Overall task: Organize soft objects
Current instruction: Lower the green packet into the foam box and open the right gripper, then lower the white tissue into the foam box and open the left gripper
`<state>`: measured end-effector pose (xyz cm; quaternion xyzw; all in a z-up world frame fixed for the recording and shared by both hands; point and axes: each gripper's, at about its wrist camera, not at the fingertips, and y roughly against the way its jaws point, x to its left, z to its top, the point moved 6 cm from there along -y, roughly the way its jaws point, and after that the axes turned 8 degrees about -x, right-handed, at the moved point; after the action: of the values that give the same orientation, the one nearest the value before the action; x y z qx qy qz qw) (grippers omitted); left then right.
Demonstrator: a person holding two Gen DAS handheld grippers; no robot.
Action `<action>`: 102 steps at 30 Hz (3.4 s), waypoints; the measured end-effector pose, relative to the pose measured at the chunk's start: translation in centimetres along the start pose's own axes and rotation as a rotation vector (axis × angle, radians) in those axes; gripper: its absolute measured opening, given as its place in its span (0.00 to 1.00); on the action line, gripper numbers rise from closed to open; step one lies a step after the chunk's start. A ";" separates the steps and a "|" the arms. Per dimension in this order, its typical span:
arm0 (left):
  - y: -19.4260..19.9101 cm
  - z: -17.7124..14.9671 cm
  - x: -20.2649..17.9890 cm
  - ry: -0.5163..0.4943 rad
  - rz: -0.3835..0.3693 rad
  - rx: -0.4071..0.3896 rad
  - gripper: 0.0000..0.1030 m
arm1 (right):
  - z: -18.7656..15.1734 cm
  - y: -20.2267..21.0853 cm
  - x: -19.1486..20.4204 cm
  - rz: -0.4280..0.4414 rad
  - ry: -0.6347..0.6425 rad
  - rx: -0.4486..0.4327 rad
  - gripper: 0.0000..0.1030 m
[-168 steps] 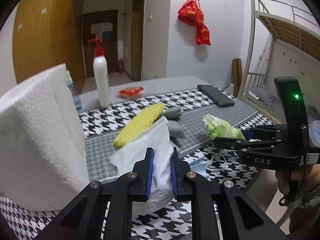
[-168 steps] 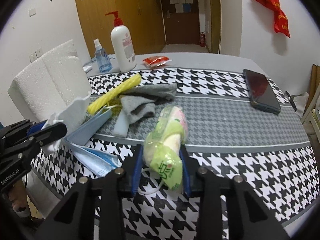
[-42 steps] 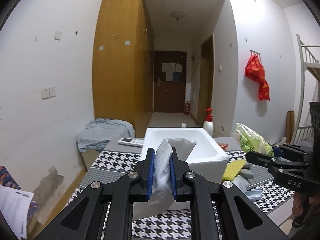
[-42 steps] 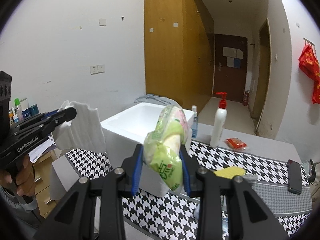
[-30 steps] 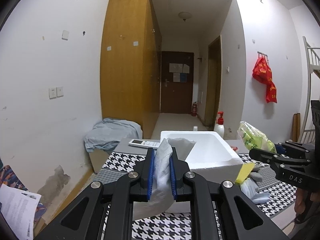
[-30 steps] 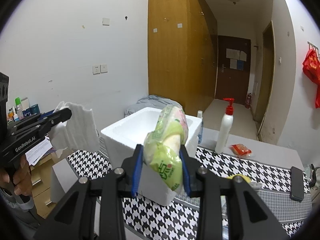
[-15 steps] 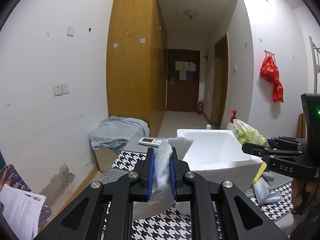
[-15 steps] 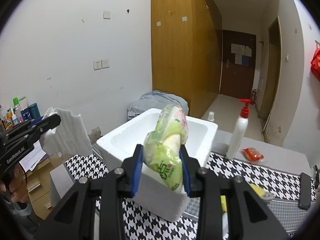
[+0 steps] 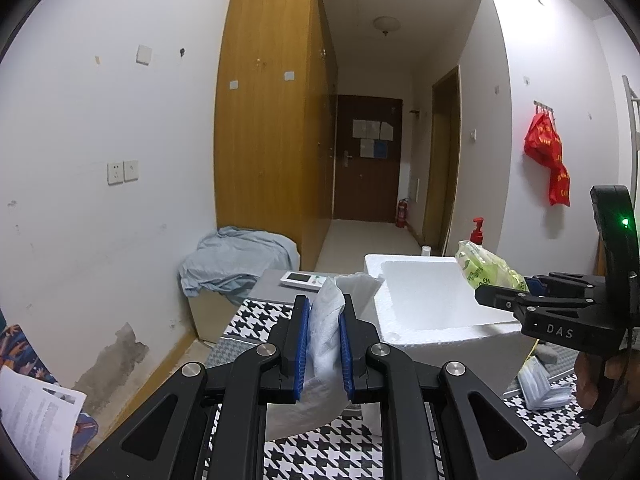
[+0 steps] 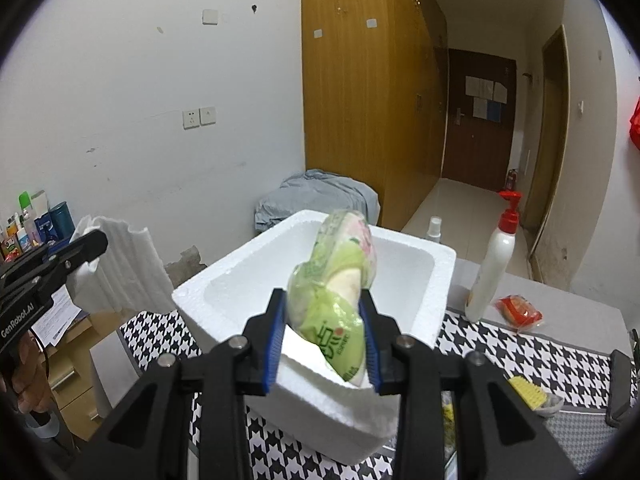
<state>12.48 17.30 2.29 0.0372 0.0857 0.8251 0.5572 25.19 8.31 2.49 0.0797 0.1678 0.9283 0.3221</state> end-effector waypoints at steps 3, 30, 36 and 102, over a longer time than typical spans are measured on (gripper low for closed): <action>-0.2 -0.1 0.2 0.003 -0.002 0.002 0.15 | 0.1 -0.5 -0.2 -0.003 -0.003 0.005 0.38; -1.1 0.3 -0.4 0.000 -0.024 -0.011 0.15 | 0.4 0.9 -0.7 -0.042 0.000 -0.050 0.88; -1.2 1.4 -1.2 -0.016 -0.038 -0.027 0.15 | 0.2 2.0 -1.4 -0.063 -0.003 -0.060 0.88; -9.0 1.9 -11.4 0.005 -0.219 0.098 0.71 | -4.9 10.0 -10.4 -0.296 -0.113 -0.069 0.88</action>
<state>25.31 10.20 2.89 0.0525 0.1307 0.7542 0.6414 26.31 -6.79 1.09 0.0950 0.1276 0.8700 0.4667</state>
